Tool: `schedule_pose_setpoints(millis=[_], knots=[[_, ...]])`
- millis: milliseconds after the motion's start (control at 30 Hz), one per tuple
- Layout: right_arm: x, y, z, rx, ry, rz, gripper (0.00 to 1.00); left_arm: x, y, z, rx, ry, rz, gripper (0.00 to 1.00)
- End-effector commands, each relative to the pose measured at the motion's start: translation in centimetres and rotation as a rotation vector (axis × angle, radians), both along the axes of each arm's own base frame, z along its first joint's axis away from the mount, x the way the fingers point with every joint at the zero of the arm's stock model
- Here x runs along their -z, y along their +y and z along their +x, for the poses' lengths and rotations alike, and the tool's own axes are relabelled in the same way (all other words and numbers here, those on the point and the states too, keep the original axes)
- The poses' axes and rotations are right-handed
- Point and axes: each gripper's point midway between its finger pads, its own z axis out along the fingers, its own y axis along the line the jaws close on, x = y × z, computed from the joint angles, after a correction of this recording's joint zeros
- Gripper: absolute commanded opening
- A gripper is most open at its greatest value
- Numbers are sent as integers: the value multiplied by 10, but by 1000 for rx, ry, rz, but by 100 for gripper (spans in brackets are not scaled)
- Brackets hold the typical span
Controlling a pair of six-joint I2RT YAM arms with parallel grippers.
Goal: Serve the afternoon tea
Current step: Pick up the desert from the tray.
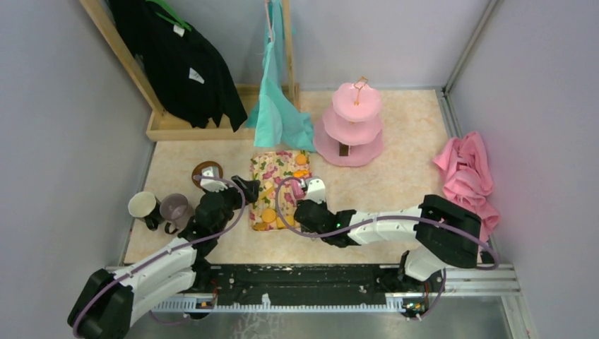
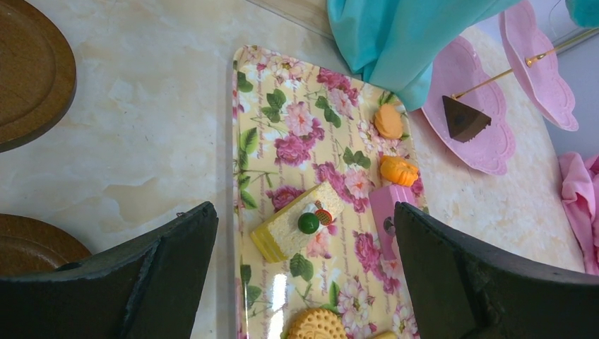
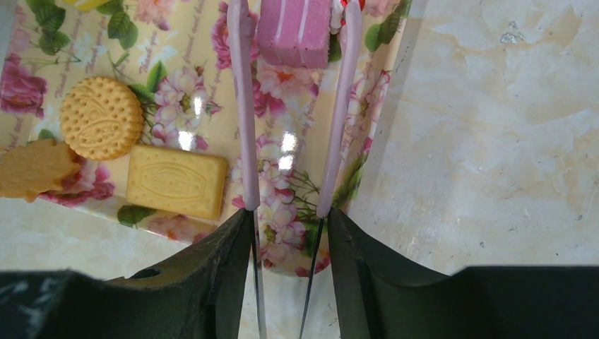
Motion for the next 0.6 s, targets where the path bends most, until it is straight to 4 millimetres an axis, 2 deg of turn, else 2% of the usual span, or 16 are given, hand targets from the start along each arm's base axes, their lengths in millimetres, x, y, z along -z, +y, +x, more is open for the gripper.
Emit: schedule_pose_setpoints(millis=[0,567], knots=[[-15,16,5,22,-22,41,44,0,-1,-1,7,-7,-26,99],[-8,18,11,50,-21,-13,45,5,-2,-1,13,3,-28,99]])
